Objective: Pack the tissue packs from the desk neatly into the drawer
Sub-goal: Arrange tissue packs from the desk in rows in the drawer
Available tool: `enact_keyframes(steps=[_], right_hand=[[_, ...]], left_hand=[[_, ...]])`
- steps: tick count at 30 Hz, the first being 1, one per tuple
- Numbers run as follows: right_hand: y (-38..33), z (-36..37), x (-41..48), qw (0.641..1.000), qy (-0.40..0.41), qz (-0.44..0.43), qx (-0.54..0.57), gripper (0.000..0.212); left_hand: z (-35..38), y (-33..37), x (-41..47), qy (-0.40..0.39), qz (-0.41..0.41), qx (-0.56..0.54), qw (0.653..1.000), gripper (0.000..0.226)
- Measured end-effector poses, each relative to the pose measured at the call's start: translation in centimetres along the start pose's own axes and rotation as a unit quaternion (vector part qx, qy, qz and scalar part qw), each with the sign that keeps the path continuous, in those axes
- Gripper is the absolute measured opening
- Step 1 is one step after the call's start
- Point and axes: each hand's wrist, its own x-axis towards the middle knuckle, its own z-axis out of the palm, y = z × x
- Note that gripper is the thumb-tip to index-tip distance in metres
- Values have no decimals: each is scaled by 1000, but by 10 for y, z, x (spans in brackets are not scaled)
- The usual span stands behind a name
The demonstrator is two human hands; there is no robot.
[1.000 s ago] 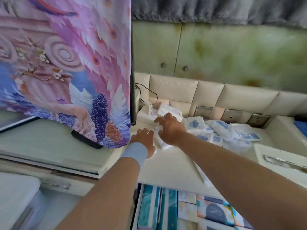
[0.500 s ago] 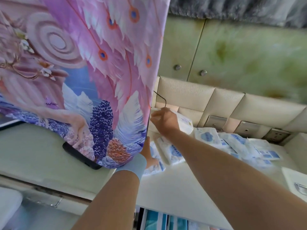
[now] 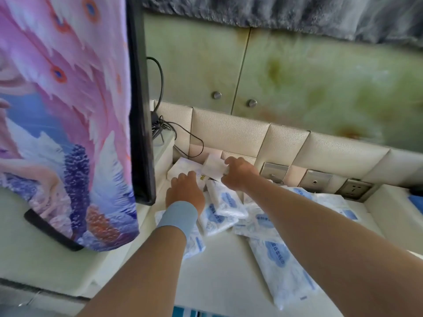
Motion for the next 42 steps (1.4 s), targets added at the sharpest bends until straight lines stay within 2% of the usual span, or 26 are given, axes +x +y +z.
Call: enact_keyframes(steps=[3,6,9,12,17,19,23,28,31,33,35,39,42], right_hand=[[-1,7,13,999,-34,-39,16,61],[1,14,25,997,-49,-61,9,69],[5,14,36,996,-63,-66,-14,86],[10,14,45,996,-70,-60,-12,100],[17,15,41,996,-60,-64,35,87],[17,11,35,995,-54,-67,40,89],[19,-10,15,996,4,-89,-29,95],[15,-17,-20,975,-71,-102,-182,79],[16,-5,-26,977,-105,-96,-162,97],[19,-1,-26,979,-112,-103,-134,102],[21,2,-25,979,-114,-106,-129,105],[22,9,-22,976,-121,-114,-140,107],[23,11,-20,977,-122,-114,-136,108]], left_hand=[[13,0,16,4,22,20,1000,48],[23,6,29,6,6,15,1000,47],[33,12,39,-8,-9,26,1000,47],[33,13,47,22,6,95,995,39],[28,17,50,19,16,131,991,30],[28,15,49,17,14,123,992,28],[23,19,49,6,7,124,992,33],[22,22,45,-20,11,140,990,45],[18,26,47,-30,5,174,984,44],[16,23,53,-25,-26,151,988,45],[14,16,60,-22,-58,121,991,57],[23,10,70,-37,-98,104,989,100],[28,15,72,-32,-127,91,987,103]])
